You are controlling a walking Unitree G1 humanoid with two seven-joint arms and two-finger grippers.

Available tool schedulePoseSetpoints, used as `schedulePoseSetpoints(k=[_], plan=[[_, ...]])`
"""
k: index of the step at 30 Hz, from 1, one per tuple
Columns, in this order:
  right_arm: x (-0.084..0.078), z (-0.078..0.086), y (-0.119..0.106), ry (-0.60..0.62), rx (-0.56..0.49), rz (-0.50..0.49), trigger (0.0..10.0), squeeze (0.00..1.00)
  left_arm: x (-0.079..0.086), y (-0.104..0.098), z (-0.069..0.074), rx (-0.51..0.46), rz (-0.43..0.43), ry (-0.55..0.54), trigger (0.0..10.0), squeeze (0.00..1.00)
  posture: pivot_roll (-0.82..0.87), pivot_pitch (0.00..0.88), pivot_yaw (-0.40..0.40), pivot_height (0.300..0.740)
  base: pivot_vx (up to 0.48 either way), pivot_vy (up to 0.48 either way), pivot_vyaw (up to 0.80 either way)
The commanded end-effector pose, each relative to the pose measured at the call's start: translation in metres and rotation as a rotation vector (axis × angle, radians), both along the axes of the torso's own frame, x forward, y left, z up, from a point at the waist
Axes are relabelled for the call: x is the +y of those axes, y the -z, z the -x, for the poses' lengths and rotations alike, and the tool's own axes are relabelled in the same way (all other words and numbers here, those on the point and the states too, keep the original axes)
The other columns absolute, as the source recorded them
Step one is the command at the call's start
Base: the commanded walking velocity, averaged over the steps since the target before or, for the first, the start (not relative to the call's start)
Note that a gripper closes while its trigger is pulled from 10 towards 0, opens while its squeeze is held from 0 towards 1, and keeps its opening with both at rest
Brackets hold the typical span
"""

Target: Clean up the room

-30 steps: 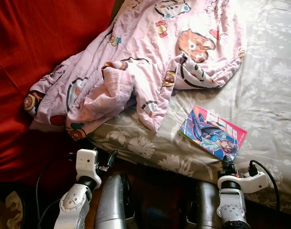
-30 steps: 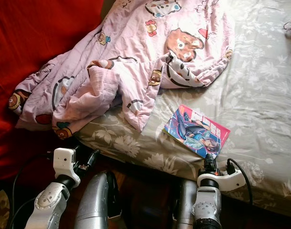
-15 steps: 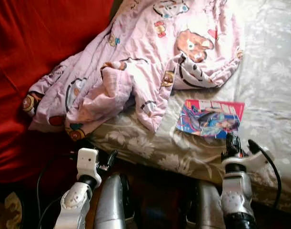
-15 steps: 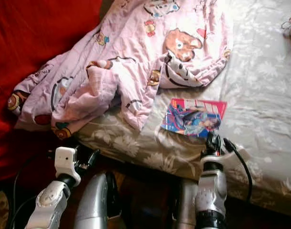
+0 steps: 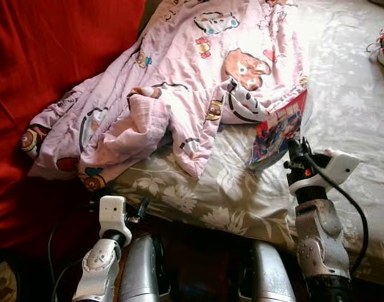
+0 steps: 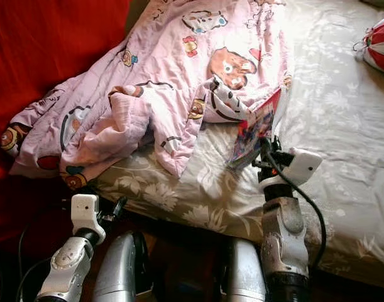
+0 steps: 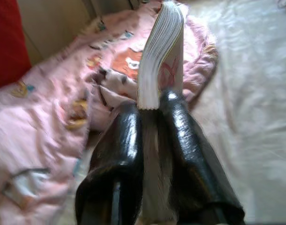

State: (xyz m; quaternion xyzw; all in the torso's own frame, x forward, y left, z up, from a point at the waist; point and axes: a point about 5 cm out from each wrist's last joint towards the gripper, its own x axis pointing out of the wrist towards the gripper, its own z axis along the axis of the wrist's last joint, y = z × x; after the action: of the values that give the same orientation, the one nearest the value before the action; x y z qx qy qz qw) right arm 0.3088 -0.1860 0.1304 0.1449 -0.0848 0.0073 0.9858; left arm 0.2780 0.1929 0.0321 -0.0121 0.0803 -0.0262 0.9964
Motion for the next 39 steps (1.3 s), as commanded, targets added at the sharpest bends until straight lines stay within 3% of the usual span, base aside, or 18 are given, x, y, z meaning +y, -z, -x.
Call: schedulePoseSetpoints(k=[1, 10, 25, 39], plan=[[0.005, 0.003, -0.011, -0.012, -0.034, 0.064, 10.0, 0.00, 0.003, 0.015, 0.010, 0.060, 0.010, -0.022, 10.0, 0.00, 0.04, 0.169, -0.008, 0.575, 0.000, 0.000, 0.00], [0.009, 0.001, -0.013, 0.013, 0.000, 0.113, 10.0, 0.00, 0.004, 0.035, 0.020, 0.143, 0.001, -0.030, 10.0, 0.00, 0.05, 0.158, -0.008, 0.620, 0.000, 0.000, 0.00], [0.012, 0.001, -0.007, 0.024, 0.038, 0.098, 10.0, 0.00, 0.002, 0.063, 0.038, 0.295, 0.000, -0.022, 10.0, 0.00, 0.04, 0.139, -0.010, 0.715, 0.000, 0.000, 0.00], [0.016, -0.002, 0.000, 0.038, 0.082, 0.090, 10.0, 0.00, 0.009, 0.089, 0.068, 0.473, -0.018, -0.061, 10.0, 0.00, 0.04, 0.112, -0.015, 0.715, 0.000, 0.000, 0.00]])
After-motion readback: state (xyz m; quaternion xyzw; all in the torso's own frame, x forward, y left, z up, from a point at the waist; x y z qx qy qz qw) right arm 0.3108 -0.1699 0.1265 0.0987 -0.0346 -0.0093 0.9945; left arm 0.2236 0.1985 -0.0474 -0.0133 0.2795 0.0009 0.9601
